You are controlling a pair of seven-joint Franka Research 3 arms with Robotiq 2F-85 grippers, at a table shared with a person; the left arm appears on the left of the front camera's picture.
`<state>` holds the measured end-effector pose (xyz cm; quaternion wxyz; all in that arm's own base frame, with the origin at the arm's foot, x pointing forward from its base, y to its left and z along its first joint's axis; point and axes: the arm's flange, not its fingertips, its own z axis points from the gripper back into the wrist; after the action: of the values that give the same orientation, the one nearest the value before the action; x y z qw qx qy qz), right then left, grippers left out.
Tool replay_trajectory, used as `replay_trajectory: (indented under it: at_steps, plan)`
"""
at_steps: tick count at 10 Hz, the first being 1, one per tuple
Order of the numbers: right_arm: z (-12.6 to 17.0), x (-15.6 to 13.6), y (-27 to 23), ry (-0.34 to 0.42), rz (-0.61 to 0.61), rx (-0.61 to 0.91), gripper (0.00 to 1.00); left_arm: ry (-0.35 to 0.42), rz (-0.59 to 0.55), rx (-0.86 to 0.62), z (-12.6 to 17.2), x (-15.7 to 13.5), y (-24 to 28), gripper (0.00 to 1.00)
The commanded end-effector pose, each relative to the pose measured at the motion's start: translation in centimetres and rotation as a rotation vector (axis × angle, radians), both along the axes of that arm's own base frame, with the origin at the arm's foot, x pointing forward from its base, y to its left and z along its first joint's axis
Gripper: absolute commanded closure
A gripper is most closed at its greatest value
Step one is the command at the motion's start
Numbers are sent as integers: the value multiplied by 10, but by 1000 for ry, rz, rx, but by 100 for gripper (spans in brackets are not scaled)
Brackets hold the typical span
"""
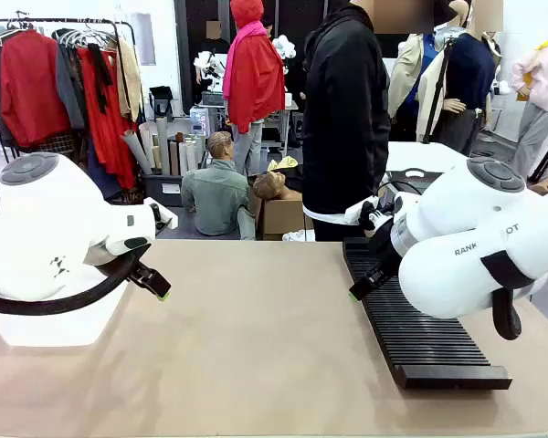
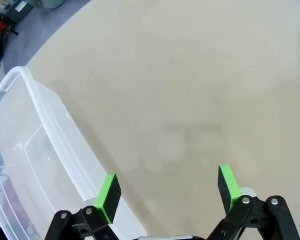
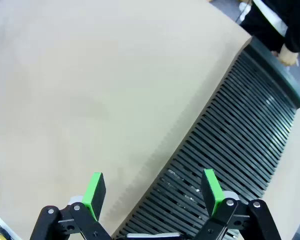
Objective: Sort PCBs into racks and boxes based on the side picked up.
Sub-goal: Pick up the Blank PCB handed by the Human.
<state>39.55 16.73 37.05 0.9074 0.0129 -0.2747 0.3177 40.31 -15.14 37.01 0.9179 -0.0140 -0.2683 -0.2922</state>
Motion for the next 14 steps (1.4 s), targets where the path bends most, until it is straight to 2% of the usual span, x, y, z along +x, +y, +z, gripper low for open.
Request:
replay_trajectory:
  at_steps: [1,12,14]
  plan:
    - [0,0,0,0,0,0,0,-1,0,0,0,0,0,0]
    - [0,0,0,0,0,0,0,0,0,0,0,0,0,0]
    - [0,-8,7,0,-6,-3,0,33,-37,-18,21,7,-1,0]
